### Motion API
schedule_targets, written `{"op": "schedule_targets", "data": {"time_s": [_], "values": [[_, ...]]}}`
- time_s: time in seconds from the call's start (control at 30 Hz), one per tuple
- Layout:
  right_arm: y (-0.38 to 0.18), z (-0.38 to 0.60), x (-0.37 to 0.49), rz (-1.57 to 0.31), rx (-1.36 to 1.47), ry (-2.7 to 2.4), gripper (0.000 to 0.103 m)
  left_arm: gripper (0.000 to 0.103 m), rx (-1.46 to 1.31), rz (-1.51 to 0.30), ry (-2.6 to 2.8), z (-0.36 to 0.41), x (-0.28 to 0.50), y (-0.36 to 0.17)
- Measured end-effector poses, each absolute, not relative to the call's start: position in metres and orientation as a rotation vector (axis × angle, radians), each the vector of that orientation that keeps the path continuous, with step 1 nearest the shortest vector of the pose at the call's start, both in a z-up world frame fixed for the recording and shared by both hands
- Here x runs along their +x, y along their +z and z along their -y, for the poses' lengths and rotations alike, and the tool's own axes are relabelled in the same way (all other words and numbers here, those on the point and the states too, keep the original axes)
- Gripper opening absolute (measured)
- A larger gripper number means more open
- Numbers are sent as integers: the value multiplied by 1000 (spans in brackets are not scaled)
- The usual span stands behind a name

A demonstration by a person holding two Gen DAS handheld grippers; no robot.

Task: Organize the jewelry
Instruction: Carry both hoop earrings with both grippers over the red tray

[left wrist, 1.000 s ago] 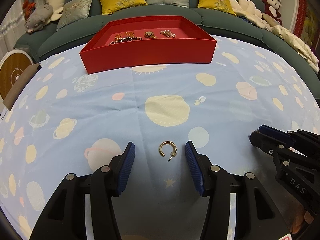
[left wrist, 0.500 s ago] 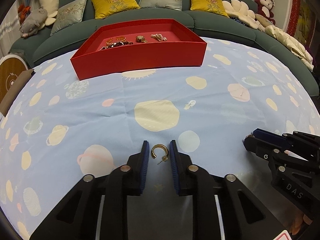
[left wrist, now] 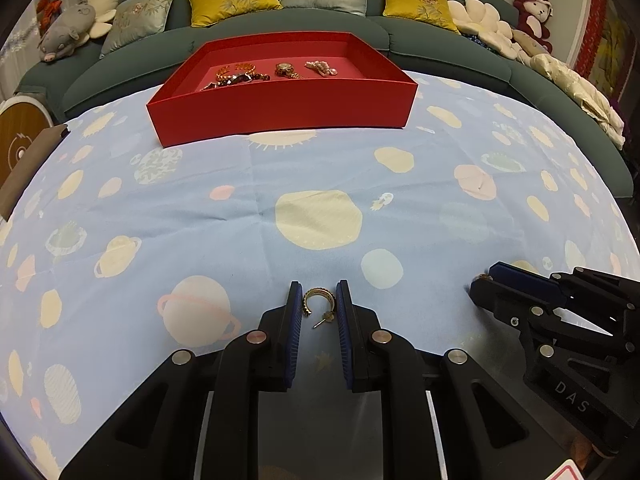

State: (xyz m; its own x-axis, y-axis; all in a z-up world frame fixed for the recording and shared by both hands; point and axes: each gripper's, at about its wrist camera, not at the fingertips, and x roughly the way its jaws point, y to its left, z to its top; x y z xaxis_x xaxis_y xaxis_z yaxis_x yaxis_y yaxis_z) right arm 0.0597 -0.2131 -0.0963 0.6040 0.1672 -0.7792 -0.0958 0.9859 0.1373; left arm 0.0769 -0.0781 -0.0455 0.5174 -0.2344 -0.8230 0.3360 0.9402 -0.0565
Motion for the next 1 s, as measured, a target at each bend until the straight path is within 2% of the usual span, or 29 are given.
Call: {"op": "schedule_targets", "data": {"time_s": [0.53,1.0], "values": [[-93,165,64,-923,41,232,18,14,100,-988,-322,56,66,-43],[-66,136,77,-873,43,247,18,14,26,-952,-260,25,74,-15]]}}
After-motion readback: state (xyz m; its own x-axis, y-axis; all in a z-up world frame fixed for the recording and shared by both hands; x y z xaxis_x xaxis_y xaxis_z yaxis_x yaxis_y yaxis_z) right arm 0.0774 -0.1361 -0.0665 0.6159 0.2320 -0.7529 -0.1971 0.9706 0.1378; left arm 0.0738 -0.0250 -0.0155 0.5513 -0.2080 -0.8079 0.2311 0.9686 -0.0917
